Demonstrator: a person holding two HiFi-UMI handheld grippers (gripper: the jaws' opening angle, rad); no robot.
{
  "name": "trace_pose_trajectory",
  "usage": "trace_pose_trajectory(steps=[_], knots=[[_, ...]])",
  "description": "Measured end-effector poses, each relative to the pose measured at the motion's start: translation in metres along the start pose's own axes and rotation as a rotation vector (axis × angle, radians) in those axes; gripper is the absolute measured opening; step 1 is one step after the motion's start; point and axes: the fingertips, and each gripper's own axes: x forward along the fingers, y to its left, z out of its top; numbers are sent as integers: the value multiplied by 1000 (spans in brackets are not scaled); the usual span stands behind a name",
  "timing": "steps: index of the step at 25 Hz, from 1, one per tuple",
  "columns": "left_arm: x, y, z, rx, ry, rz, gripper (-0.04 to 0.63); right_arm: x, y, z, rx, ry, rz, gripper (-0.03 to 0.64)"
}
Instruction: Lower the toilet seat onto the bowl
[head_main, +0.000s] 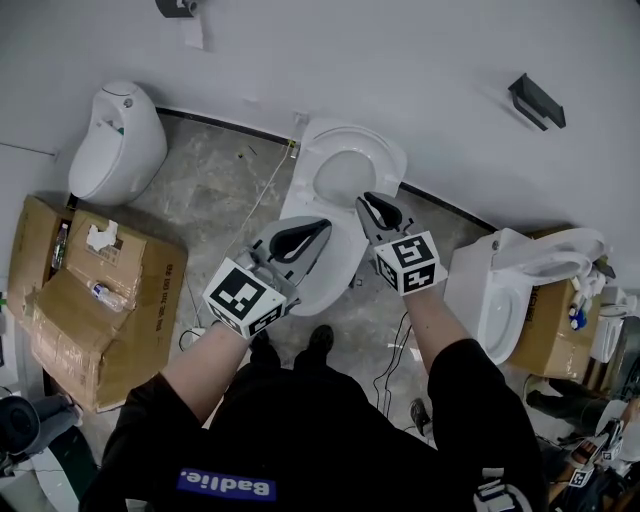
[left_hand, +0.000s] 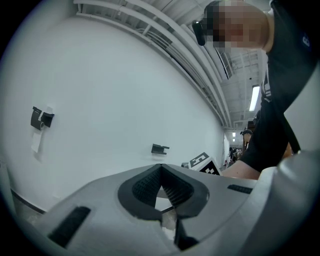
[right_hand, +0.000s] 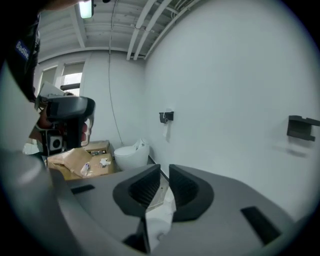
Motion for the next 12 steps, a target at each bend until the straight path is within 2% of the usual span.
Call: trace_pose_trajectory(steps=[12], knots=[[7, 17, 0, -7, 3, 47, 15, 54, -57, -34, -45, 118, -28, 110]])
